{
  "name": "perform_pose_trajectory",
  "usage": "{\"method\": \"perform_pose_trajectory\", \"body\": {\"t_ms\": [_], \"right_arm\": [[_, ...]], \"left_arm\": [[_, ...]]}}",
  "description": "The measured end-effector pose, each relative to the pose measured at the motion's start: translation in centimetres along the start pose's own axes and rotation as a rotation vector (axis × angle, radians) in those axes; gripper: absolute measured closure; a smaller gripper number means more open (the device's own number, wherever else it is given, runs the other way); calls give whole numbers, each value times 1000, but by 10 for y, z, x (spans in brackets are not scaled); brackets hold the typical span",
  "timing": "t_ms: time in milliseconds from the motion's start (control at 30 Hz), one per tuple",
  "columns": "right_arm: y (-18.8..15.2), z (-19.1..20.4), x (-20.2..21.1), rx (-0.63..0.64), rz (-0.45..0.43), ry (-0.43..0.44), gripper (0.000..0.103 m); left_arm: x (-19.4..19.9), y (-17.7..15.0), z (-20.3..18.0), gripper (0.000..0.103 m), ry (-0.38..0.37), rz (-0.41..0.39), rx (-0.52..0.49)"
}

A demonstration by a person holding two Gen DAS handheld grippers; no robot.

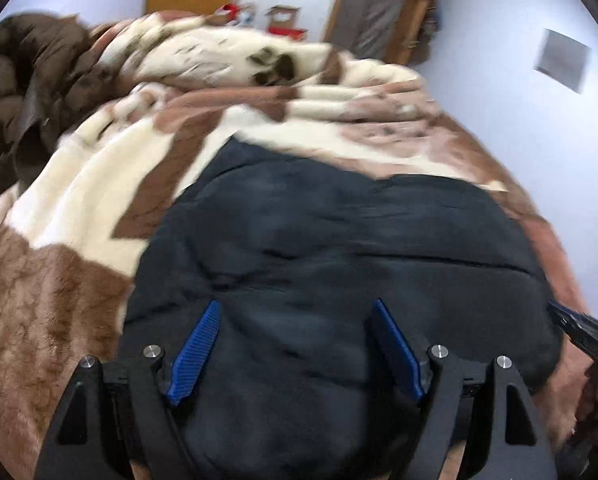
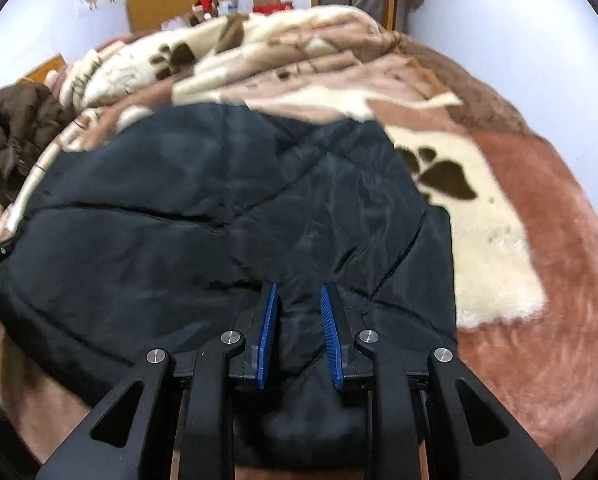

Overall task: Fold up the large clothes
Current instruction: 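Press the folded jacket flat with both open tools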

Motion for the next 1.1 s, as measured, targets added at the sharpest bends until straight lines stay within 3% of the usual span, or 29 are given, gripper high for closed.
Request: {"method": "perform_pose_trajectory", "body": {"t_ms": [100,200,333,533,667,800,933,1100], "right_arm": [[-12,18,27,23,-48,54,80],[-26,35,16,66,0,83,80],[-34,31,-24,43,105,70,80],[-31,34,-32,45,124,47,80],[-22,38,9,30,41,82,80],[6,50,23,53,-36,104,80],[35,72,2,96,-60,112,80],[35,64,-61,109,52,48,80]], "left_arm": [[16,-16,-41,24,-78,-15,-99],[-2,-34,-72,24,-82,36,-183],[-38,-38,-73,21,-30,98,-141],[-41,-33,-75,19,-15,121,-142],[-10,-18,-60,21,-68,70,-86],[0,11,-20,21,20,-8,-31],[-27,32,28,22,85,25,70],[-60,22,37,22,50,65,78]]}}
Point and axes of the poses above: each gripper's, at about its wrist camera, not at the fingertips, and x roughly against the way its jaws point, z to its left, y to its top, the point moved 3 cm from there along -x, roughly the way its jaws point, and after that the axes turned 3 degrees about z, right-handed, at the moved point
